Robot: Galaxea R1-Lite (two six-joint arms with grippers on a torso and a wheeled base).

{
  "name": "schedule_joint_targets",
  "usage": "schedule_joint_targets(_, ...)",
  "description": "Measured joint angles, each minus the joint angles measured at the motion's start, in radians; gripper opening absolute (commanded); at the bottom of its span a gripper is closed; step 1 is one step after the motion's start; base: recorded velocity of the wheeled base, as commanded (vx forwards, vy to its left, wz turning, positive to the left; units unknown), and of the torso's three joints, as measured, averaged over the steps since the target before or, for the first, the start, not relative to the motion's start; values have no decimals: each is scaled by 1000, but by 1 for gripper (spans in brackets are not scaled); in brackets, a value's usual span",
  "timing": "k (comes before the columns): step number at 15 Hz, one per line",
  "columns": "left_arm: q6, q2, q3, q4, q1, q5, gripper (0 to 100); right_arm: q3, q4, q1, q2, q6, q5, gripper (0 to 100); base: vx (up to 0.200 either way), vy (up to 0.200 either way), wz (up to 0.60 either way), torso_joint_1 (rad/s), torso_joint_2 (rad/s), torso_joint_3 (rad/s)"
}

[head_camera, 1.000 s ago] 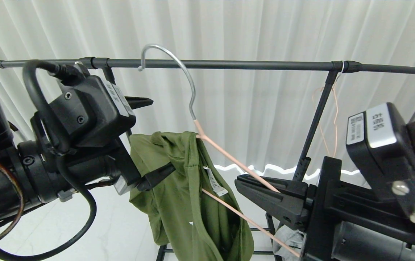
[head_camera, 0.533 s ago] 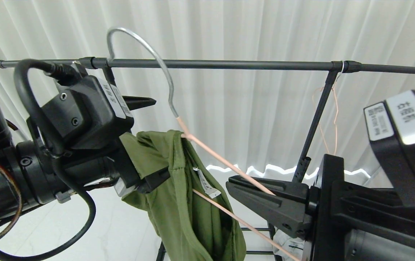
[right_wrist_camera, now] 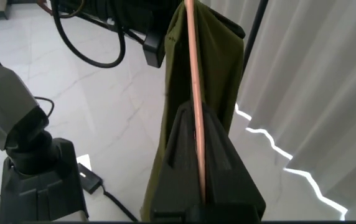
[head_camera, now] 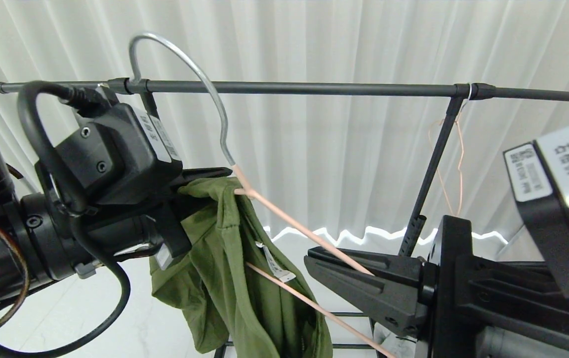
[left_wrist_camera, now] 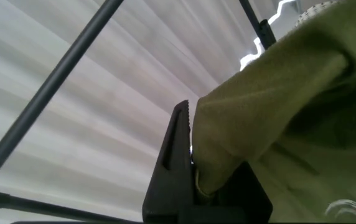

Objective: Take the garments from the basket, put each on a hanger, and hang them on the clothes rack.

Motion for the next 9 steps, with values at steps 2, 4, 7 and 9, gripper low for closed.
schedule_joint_targets(2, -1, -1, 1, 0, 0, 1, 0, 2, 0, 1, 0, 1, -4, 100, 0, 0, 0, 0, 0, 0)
schedule_joint_targets(4, 1, -3, 4, 0, 2, 3, 0, 5, 1, 0, -2, 1, -8, 100, 0, 0, 0, 0, 0, 0)
schedule_joint_targets(7, 11, -18, 26, -6, 26, 40, 0, 20, 4, -39, -4, -11, -28, 100, 0, 0, 0, 0, 0, 0)
schedule_joint_targets(9, 11, -32, 46, -7, 58, 166, 0, 31, 5, -99, -4, -48, -62, 100, 0, 0, 0, 0, 0, 0)
